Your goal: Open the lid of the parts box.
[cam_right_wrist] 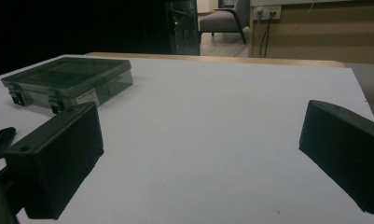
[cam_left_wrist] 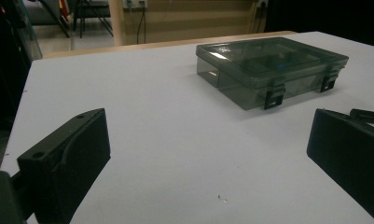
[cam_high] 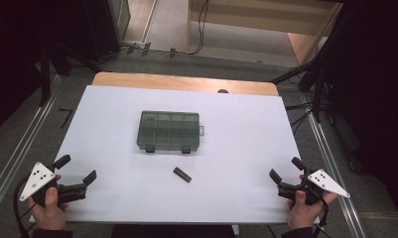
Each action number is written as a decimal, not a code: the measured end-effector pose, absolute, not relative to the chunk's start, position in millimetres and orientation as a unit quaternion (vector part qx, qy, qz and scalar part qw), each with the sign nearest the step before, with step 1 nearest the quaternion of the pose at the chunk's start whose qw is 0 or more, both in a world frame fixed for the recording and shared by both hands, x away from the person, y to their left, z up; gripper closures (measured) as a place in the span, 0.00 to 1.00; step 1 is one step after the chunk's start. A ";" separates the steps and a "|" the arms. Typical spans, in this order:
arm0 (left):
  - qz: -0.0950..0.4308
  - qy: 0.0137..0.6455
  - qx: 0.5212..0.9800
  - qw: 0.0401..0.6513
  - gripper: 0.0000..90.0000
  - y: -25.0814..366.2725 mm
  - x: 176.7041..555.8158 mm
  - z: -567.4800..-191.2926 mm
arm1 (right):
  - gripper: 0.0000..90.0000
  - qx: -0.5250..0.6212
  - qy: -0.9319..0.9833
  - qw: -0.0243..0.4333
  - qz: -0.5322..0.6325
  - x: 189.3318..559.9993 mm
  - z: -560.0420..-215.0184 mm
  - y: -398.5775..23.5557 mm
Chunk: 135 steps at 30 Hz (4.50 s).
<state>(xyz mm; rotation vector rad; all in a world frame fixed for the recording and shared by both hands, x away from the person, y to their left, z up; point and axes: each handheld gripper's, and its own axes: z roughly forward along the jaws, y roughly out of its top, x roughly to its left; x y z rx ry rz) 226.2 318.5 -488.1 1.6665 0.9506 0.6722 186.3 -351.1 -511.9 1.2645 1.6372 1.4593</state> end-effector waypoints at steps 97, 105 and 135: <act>0.172 0.357 0.737 0.547 0.18 200.8 322.7 -448.4 | 0.00 0.360 0.707 0.205 0.574 287.5 -440.5 -217.8; 0.182 0.359 0.745 0.531 0.36 192.2 328.8 -452.9 | 0.14 0.365 0.710 0.197 0.569 300.6 -445.6 -204.8; 0.160 0.397 0.770 0.473 0.98 211.4 333.6 -477.3 | 0.98 0.345 0.773 0.146 0.512 322.3 -477.8 -181.9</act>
